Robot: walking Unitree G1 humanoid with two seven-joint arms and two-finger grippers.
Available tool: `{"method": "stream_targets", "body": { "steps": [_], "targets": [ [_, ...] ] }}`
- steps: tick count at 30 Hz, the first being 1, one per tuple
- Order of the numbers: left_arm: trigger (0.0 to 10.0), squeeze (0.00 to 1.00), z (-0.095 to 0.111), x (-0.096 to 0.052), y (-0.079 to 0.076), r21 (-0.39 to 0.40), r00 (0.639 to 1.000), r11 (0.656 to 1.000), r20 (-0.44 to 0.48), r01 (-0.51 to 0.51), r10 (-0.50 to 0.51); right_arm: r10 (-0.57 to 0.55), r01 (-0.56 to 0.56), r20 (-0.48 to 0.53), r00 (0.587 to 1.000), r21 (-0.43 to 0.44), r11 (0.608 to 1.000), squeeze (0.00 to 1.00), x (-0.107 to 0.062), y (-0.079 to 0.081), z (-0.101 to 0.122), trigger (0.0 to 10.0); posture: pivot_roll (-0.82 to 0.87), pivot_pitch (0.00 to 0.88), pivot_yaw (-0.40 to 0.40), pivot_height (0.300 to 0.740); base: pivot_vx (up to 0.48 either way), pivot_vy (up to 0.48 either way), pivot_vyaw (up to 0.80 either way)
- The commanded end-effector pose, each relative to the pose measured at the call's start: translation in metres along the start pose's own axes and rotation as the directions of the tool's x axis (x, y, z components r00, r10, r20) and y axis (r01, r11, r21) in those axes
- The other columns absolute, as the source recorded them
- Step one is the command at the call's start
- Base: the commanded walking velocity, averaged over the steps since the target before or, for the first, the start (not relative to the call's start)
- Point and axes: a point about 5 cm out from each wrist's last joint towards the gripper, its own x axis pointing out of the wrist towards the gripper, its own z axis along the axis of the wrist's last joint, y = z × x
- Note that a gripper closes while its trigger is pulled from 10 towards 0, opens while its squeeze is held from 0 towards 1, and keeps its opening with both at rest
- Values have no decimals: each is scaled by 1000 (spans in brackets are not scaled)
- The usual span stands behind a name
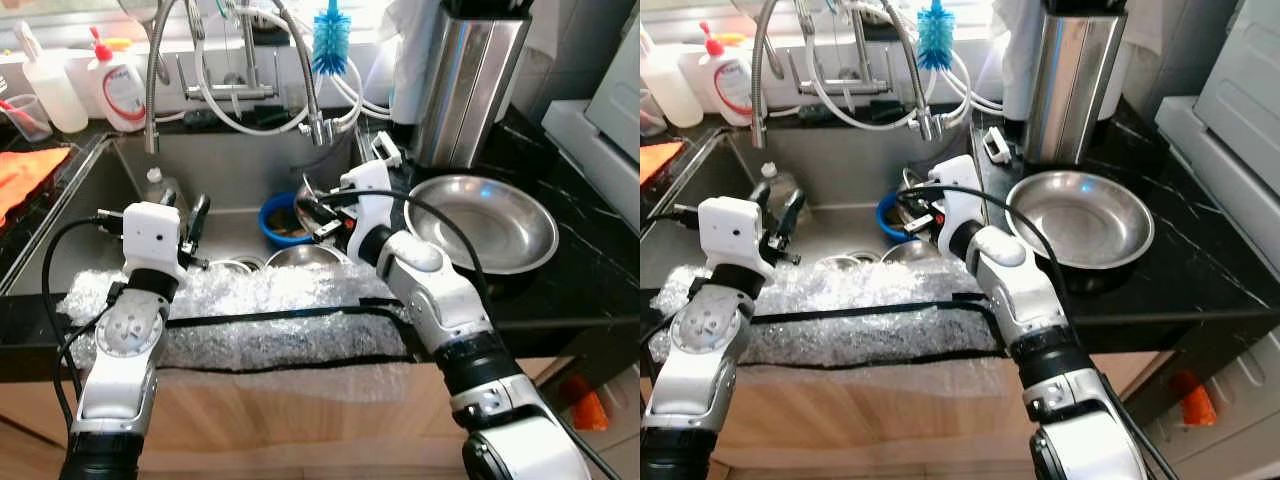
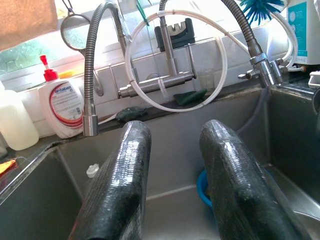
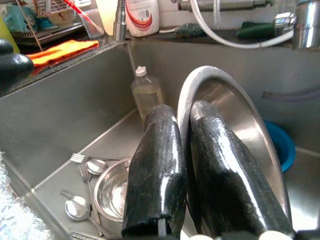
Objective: Kitchen organization
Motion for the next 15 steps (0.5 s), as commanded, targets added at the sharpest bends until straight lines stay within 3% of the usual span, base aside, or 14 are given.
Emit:
{"method": "stream_targets", "body": {
  "steps": [1,15],
  "targets": [
    [10000,0,3,4,-3,7,1000,1000,12,17,-17,2,-2,16,1000,-20,1000,0,4,1,7,10000,-86,0,43,740,0,0,0],
    [10000,0,3,0,-3,5,1000,1000,2,22,-22,-108,110,-68,992,19,994,0,7,-5,-14,10000,-75,39,52,740,0,0,0]
  ]
}}
